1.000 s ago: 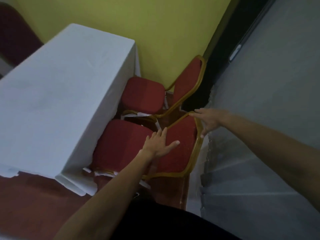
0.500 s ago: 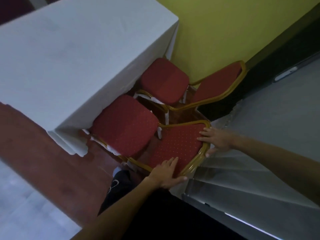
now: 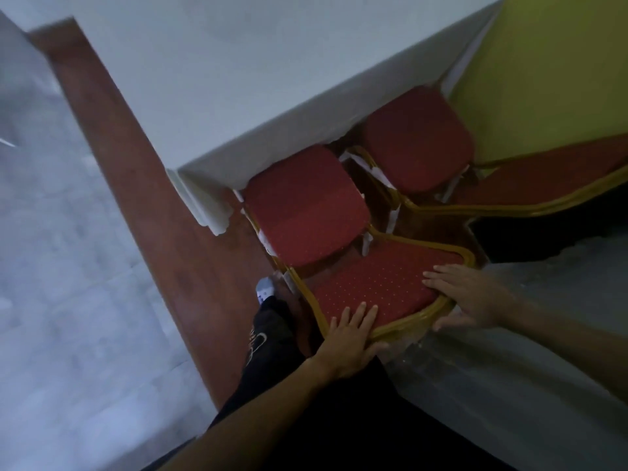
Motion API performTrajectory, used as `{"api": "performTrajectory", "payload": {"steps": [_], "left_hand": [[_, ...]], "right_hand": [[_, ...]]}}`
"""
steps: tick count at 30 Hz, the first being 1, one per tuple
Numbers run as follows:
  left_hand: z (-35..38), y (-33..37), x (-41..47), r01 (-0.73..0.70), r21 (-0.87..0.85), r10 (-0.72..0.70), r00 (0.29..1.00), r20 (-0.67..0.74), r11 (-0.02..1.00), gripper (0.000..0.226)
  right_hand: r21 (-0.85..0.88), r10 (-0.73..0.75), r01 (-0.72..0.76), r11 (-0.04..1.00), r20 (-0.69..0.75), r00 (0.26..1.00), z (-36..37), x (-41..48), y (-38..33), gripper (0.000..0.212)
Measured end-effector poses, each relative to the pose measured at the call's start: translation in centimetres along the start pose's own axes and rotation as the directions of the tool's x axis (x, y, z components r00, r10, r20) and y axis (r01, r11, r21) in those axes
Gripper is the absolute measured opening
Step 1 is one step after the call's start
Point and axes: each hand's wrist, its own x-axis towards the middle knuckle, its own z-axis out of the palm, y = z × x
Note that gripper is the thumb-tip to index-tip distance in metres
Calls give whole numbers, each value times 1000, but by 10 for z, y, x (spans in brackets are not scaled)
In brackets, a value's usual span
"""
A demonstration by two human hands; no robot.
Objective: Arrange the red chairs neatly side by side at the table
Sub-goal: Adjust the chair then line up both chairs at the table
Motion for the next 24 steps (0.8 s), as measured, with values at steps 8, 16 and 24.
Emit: {"api": "performTrajectory", "payload": {"steps": [8, 16, 24], "left_hand": [[4, 9, 9, -41, 23, 43, 998, -53, 999, 83], [2, 27, 32, -62, 43, 62, 998, 4, 997, 95], [-2, 35, 51, -67, 28, 68, 997, -41, 997, 85]], "right_hand": [[-39, -5, 0, 999, -145, 989, 12, -4, 8, 103], [-63, -10, 1, 998, -144, 990, 14, -15, 37, 101], [-81, 9, -22, 996, -160, 987, 7, -17, 54, 97]]}}
